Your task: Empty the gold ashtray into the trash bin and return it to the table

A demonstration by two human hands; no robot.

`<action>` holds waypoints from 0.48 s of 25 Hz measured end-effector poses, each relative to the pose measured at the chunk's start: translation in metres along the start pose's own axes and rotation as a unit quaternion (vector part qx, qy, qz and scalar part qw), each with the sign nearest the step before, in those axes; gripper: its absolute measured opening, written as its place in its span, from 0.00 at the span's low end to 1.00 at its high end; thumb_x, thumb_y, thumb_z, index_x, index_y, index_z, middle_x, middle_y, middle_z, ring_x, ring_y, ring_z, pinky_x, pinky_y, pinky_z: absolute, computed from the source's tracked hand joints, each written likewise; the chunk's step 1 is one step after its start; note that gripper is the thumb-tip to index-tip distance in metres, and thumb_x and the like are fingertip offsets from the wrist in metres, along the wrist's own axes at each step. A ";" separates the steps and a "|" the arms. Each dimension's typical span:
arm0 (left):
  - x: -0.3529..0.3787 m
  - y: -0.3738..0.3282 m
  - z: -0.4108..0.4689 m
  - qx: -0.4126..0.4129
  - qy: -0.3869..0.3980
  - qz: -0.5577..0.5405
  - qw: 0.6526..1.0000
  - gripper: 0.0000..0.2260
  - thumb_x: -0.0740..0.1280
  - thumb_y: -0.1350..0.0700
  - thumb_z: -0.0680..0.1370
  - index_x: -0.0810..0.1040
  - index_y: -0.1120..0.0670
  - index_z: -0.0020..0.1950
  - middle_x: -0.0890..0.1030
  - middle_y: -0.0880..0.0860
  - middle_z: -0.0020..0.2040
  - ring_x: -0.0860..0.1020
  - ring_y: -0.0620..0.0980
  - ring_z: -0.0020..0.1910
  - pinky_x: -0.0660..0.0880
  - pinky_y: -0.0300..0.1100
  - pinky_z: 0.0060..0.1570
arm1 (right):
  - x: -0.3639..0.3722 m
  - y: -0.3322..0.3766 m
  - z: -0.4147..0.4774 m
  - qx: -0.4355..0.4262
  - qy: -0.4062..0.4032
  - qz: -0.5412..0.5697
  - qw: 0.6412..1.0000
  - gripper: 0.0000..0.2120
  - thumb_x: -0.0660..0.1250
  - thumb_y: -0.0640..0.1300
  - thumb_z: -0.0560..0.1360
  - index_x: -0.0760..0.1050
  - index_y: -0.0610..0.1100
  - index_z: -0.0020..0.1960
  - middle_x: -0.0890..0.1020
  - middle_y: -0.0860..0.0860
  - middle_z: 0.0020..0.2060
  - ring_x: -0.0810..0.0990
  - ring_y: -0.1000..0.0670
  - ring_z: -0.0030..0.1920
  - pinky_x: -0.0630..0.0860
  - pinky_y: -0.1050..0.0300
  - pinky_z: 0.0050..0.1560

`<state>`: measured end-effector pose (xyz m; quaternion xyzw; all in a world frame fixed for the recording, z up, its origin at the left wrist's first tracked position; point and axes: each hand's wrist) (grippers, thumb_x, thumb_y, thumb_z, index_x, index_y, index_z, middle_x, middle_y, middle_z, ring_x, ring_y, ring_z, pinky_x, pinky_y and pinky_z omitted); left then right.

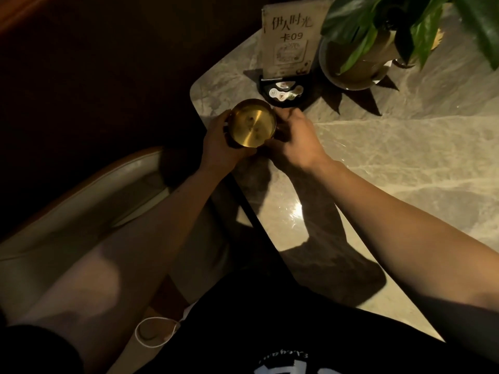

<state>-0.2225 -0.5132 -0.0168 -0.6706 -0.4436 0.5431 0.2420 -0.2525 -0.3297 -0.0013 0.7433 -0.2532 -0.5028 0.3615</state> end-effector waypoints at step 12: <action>0.009 0.007 -0.010 -0.037 0.031 -0.073 0.996 0.44 0.78 0.65 0.68 0.57 0.60 0.78 0.67 0.60 0.75 0.67 0.55 0.74 0.69 0.40 0.68 | 0.015 -0.015 0.003 0.065 0.046 0.084 0.993 0.29 0.70 0.37 0.73 0.66 0.40 0.72 0.74 0.42 0.66 0.74 0.44 0.66 0.71 0.48 0.70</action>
Point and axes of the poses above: each hand's wrist, its own z-axis towards the middle knuckle, its own x-axis out of the palm, y = z × x
